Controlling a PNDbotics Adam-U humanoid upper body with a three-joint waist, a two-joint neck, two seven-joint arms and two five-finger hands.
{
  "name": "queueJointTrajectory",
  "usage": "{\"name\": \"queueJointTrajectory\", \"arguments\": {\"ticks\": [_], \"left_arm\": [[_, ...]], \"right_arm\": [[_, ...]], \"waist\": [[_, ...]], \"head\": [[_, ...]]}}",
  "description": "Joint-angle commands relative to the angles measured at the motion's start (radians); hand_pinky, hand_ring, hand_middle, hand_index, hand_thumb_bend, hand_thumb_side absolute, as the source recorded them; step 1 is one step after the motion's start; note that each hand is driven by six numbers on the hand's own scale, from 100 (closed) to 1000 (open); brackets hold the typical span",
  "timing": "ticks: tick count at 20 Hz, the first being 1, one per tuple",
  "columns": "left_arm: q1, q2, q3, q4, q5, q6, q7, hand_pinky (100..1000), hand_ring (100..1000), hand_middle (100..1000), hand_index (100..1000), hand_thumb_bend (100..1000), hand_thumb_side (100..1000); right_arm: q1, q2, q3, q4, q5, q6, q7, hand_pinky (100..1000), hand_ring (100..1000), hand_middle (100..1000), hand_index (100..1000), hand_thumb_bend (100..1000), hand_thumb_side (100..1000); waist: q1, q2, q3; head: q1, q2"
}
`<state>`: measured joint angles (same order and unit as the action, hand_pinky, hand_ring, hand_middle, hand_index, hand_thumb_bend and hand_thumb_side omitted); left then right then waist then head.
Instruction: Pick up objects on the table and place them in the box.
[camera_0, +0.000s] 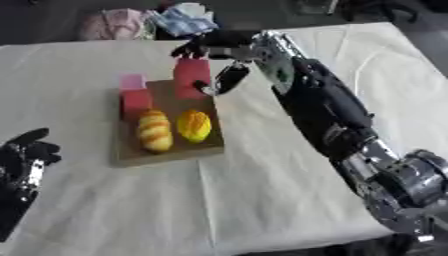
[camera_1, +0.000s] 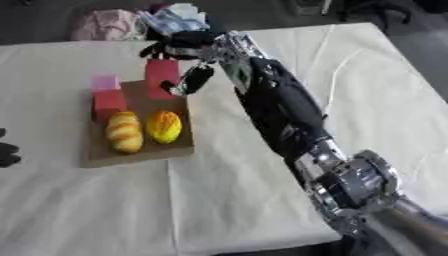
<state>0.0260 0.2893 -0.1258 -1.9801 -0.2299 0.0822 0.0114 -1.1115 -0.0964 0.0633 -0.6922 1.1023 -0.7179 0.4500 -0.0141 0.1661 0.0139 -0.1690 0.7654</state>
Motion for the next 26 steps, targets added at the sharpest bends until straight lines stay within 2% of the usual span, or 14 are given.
{"name": "queueJointTrajectory", "arguments": {"ticks": [1, 3, 5, 8, 9, 12, 18, 22, 26], "left_arm": [[-0.010, 0.002, 0.000, -0.020, 0.005, -0.001, -0.004, 747, 645, 624, 855, 100, 808], [-0.010, 0.001, 0.000, -0.020, 0.005, -0.001, -0.005, 747, 645, 623, 855, 100, 808], [-0.010, 0.001, -0.001, -0.020, 0.005, 0.000, -0.005, 747, 645, 622, 855, 100, 809], [-0.010, 0.001, 0.000, -0.020, 0.005, 0.000, -0.005, 747, 644, 621, 855, 100, 809], [-0.010, 0.001, 0.000, -0.020, 0.005, 0.000, -0.005, 747, 644, 621, 855, 100, 809], [-0.010, 0.001, 0.000, -0.020, 0.006, 0.001, -0.005, 747, 644, 621, 856, 100, 810], [-0.009, 0.003, 0.000, -0.020, 0.007, 0.001, -0.006, 747, 644, 621, 856, 100, 809], [-0.009, 0.005, 0.000, -0.020, 0.007, 0.000, -0.006, 747, 644, 621, 856, 100, 809], [-0.009, 0.007, 0.001, -0.020, 0.008, 0.000, -0.006, 748, 644, 621, 856, 100, 806]], "right_arm": [[-0.015, 0.008, -0.027, 0.021, 0.094, -0.188, 0.117, 797, 736, 584, 978, 100, 277], [-0.012, 0.014, -0.036, 0.034, 0.146, -0.183, 0.071, 801, 752, 684, 989, 100, 281], [-0.011, 0.018, -0.040, 0.043, 0.193, -0.179, 0.026, 816, 805, 842, 1000, 100, 286], [-0.014, 0.018, -0.042, 0.043, 0.249, -0.175, -0.030, 840, 873, 976, 1000, 100, 296], [-0.014, 0.018, -0.043, 0.042, 0.264, -0.174, -0.048, 849, 893, 1000, 1000, 100, 363], [-0.016, 0.014, -0.048, 0.034, 0.286, -0.174, -0.103, 866, 916, 1000, 1000, 100, 380], [-0.023, 0.006, -0.047, 0.012, 0.259, -0.188, -0.166, 887, 946, 1000, 1000, 100, 318], [-0.035, -0.001, -0.029, -0.015, 0.193, -0.189, -0.161, 892, 948, 1000, 1000, 100, 269], [-0.041, -0.018, -0.011, -0.060, 0.062, -0.189, -0.131, 888, 926, 1000, 1000, 100, 210]], "waist": [[0.020, -0.017, 0.002], [0.020, -0.016, 0.004], [0.020, -0.016, 0.005], [0.019, -0.016, 0.005], [0.019, -0.016, 0.005], [0.018, -0.017, 0.005], [0.018, -0.018, 0.001], [0.018, -0.020, -0.001], [0.017, -0.021, -0.004]], "head": [[-0.004, 0.005], [-0.005, 0.005], [-0.005, 0.005], [-0.005, 0.005], [-0.005, 0.005], [-0.005, 0.005], [-0.006, 0.005], [-0.008, 0.005], [-0.006, 0.005]]}}
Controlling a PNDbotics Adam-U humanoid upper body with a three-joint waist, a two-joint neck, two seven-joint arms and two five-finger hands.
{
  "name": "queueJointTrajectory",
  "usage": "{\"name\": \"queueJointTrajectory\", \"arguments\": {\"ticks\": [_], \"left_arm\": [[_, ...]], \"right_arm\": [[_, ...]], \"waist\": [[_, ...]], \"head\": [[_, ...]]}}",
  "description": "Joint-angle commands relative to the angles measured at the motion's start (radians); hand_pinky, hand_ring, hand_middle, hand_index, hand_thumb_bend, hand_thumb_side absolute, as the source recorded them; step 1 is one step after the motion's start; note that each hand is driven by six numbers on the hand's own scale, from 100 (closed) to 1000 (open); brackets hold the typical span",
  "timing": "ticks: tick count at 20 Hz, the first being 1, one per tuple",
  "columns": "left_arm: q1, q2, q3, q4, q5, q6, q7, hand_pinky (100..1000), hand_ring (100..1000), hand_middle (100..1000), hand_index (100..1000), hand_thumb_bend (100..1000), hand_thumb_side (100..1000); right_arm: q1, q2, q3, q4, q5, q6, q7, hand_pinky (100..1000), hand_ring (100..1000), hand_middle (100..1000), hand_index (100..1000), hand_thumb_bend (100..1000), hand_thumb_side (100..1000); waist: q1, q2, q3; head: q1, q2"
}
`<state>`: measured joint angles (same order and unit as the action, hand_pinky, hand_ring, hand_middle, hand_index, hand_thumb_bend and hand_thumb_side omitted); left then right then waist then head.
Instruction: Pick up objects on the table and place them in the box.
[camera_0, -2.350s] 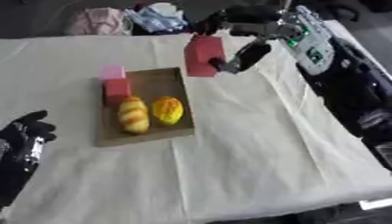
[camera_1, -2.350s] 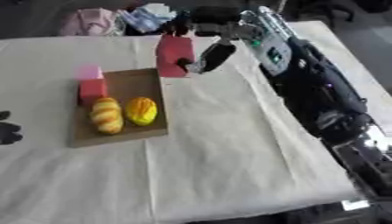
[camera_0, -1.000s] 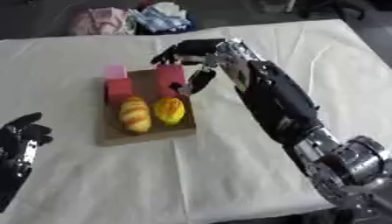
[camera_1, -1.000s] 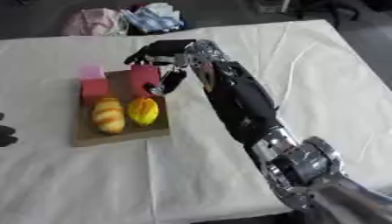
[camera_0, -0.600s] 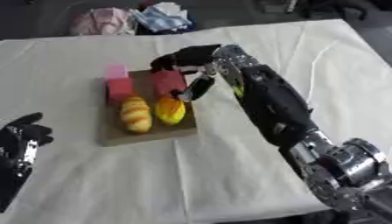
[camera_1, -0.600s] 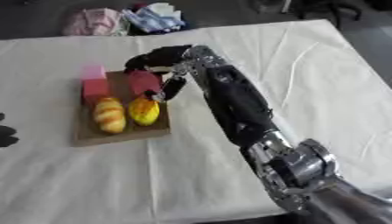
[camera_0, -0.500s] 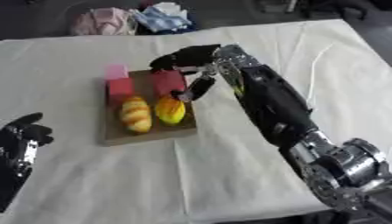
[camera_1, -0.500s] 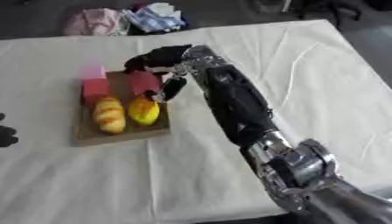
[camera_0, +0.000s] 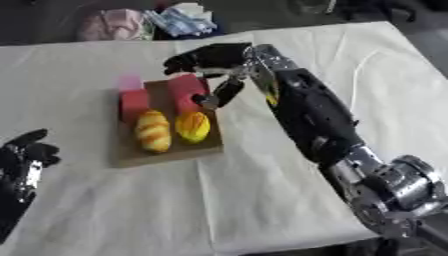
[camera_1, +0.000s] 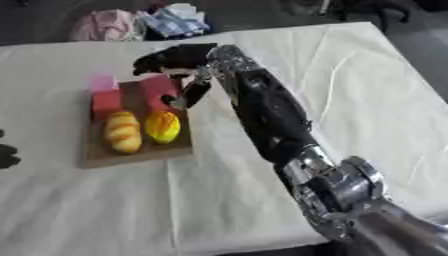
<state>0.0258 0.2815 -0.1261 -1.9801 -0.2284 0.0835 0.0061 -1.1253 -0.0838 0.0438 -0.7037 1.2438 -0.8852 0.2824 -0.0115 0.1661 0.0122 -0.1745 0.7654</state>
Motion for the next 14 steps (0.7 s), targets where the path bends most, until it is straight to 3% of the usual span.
{"name": "queueJointTrajectory", "arguments": {"ticks": [1, 4, 10, 14], "left_arm": [[-0.009, 0.015, 0.003, -0.020, 0.006, -0.002, 0.000, 747, 644, 621, 856, 100, 806], [-0.008, 0.015, 0.006, -0.020, 0.006, -0.001, 0.003, 748, 644, 621, 856, 100, 807], [-0.007, 0.014, 0.015, -0.020, 0.003, 0.006, 0.017, 748, 647, 623, 856, 100, 807], [-0.006, 0.011, 0.020, -0.020, 0.003, 0.007, 0.031, 746, 647, 622, 854, 100, 801]], "right_arm": [[-0.027, -0.038, 0.013, -0.064, -0.126, -0.022, 0.045, 883, 910, 1000, 1000, 100, 203], [-0.019, -0.079, 0.031, -0.135, -0.290, -0.022, 0.056, 871, 879, 1000, 1000, 100, 192], [0.072, -0.202, 0.035, -0.303, -0.656, -0.020, 0.062, 844, 784, 866, 977, 100, 234], [0.169, -0.263, 0.021, -0.425, -0.904, 0.048, 0.095, 831, 742, 803, 952, 100, 321]], "waist": [[0.014, -0.021, -0.003], [0.012, -0.021, -0.005], [0.008, -0.019, -0.015], [0.008, -0.016, -0.022]], "head": [[0.000, 0.005], [0.007, 0.005], [0.030, 0.005], [0.050, 0.005]]}}
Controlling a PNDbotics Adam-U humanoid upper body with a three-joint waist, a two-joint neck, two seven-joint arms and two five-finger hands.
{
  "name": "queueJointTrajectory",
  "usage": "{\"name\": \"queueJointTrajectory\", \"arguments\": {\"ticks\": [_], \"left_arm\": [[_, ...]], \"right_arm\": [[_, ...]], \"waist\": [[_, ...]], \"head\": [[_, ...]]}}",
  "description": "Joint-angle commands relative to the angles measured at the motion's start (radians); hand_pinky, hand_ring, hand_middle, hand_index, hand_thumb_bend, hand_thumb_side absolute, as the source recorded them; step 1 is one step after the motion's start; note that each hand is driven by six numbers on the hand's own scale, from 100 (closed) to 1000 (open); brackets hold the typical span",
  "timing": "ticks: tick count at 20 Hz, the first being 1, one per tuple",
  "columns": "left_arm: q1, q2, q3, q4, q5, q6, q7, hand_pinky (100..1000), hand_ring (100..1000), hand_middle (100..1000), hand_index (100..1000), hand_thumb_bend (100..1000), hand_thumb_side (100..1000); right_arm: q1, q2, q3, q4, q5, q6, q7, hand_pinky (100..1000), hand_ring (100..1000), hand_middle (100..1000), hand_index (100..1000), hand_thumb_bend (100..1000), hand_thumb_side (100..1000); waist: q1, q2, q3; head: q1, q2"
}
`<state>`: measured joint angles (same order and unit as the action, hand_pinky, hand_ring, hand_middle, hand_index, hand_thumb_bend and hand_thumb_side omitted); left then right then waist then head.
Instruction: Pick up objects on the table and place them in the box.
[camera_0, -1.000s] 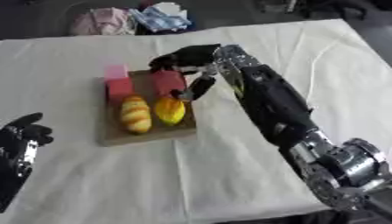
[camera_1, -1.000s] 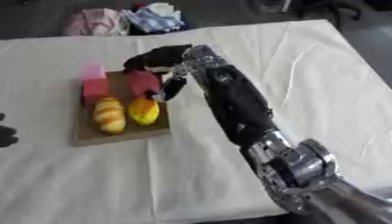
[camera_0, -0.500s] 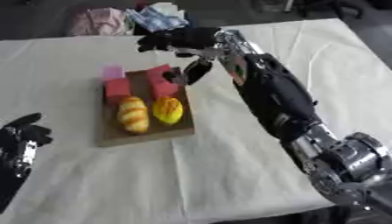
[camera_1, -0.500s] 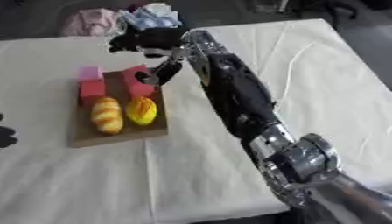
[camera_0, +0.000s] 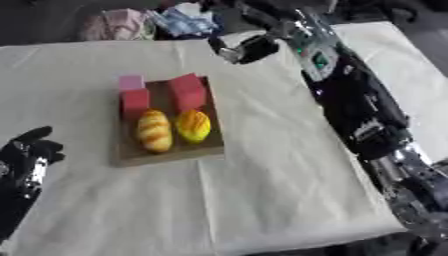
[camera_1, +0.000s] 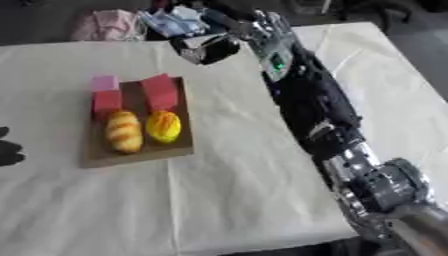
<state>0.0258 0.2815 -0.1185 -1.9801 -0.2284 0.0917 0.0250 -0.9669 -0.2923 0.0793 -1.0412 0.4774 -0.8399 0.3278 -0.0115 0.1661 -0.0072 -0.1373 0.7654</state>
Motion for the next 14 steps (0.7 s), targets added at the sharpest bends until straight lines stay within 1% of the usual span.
{"name": "queueJointTrajectory", "arguments": {"ticks": [1, 2, 4, 7, 11, 14], "left_arm": [[-0.006, 0.010, 0.013, -0.020, 0.004, -0.002, 0.017, 746, 647, 622, 854, 100, 801], [-0.006, 0.009, 0.014, -0.020, 0.004, -0.002, 0.022, 746, 648, 624, 855, 100, 799], [-0.006, 0.007, 0.016, -0.020, 0.002, -0.005, 0.028, 746, 648, 625, 855, 100, 796], [-0.006, 0.002, 0.019, -0.020, 0.000, -0.012, 0.039, 746, 649, 625, 855, 100, 790], [-0.006, -0.006, 0.021, -0.020, 0.000, -0.022, 0.053, 744, 649, 626, 855, 100, 785], [-0.007, -0.010, 0.022, -0.020, 0.006, -0.036, 0.066, 743, 649, 625, 855, 100, 779]], "right_arm": [[0.036, -0.067, -0.019, -0.123, -0.194, 0.029, 0.058, 831, 740, 800, 950, 100, 327], [0.061, -0.076, -0.025, -0.156, -0.245, 0.056, 0.065, 825, 723, 778, 935, 100, 371], [0.119, -0.090, -0.042, -0.223, -0.333, 0.107, 0.073, 818, 700, 754, 922, 100, 416], [0.210, -0.091, -0.072, -0.317, -0.432, 0.182, 0.088, 814, 684, 736, 910, 100, 430], [0.313, -0.069, -0.101, -0.416, -0.516, 0.270, 0.119, 812, 674, 724, 904, 100, 443], [0.374, -0.047, -0.117, -0.470, -0.568, 0.320, 0.140, 810, 666, 713, 900, 100, 457]], "waist": [[0.008, -0.016, -0.005], [0.009, -0.015, -0.007], [0.010, -0.014, -0.011], [0.012, -0.012, -0.017], [0.015, -0.010, -0.021], [0.016, -0.010, -0.021]], "head": [[0.017, 0.005], [0.024, 0.005], [0.036, 0.005], [0.057, 0.005], [0.082, 0.005], [0.094, 0.005]]}}
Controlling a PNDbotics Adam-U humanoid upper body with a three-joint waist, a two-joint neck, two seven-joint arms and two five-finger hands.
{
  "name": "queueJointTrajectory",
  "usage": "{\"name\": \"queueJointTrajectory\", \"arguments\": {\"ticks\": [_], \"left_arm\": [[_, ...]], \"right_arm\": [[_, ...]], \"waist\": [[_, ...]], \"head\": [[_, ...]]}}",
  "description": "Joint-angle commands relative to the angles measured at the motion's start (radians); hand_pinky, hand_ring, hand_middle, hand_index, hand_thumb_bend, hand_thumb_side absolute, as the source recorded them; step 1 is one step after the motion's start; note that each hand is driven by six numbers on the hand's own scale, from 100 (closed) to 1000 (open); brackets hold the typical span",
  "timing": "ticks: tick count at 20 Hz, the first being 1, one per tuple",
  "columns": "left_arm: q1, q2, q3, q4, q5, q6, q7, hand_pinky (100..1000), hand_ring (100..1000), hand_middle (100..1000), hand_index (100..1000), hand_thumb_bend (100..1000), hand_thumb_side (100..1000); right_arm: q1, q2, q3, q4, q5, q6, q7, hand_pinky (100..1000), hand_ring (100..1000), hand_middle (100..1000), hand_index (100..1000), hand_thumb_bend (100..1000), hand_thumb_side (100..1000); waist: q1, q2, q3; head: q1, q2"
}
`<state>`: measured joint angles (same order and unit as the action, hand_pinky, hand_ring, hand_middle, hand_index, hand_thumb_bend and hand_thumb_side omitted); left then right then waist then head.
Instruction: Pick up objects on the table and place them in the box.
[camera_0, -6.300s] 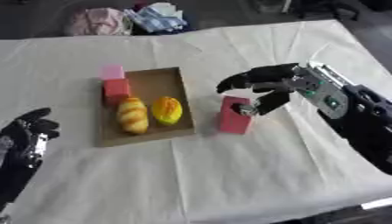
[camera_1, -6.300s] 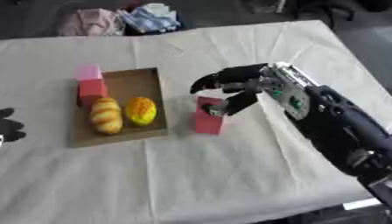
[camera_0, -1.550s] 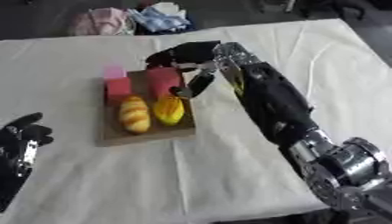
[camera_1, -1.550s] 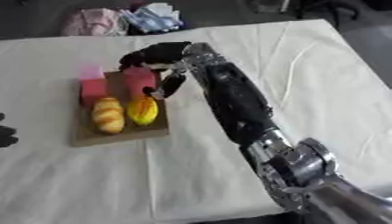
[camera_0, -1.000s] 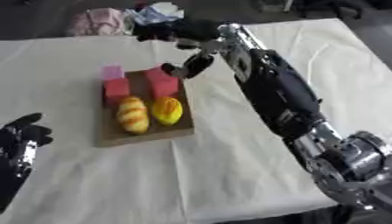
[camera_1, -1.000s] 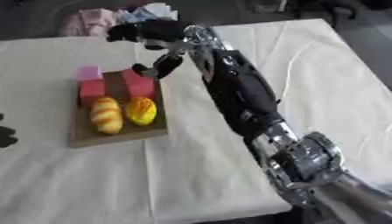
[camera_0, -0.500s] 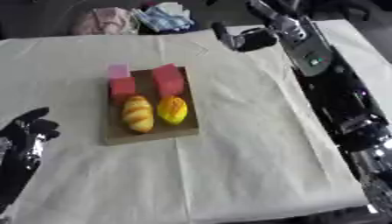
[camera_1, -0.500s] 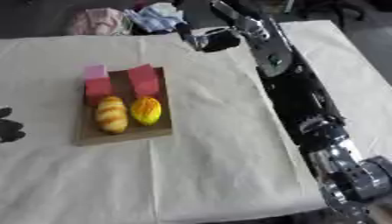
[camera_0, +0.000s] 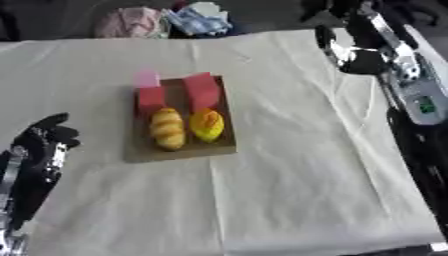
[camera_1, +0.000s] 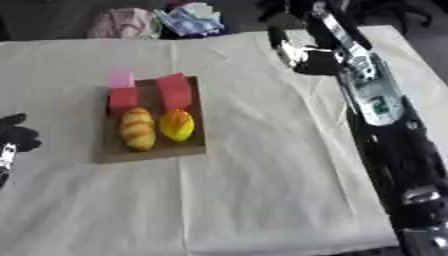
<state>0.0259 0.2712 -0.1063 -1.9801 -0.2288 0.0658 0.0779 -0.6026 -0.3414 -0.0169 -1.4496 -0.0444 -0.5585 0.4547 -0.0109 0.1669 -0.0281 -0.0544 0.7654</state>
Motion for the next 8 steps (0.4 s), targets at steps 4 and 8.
{"name": "queueJointTrajectory", "arguments": {"ticks": [4, 8], "left_arm": [[-0.010, -0.008, 0.011, -0.020, 0.023, -0.029, 0.035, 741, 648, 624, 854, 100, 777], [-0.009, -0.022, 0.013, -0.020, 0.037, -0.042, 0.052, 742, 650, 624, 854, 100, 781]], "right_arm": [[0.096, 0.039, -0.042, -0.108, -0.118, 0.110, 0.033, 809, 657, 699, 892, 100, 486], [0.174, 0.067, -0.059, -0.138, -0.166, 0.160, 0.048, 809, 649, 687, 885, 100, 518]], "waist": [[0.012, -0.010, 0.001], [0.011, -0.007, 0.001]], "head": [[0.024, 0.005], [0.038, 0.005]]}}
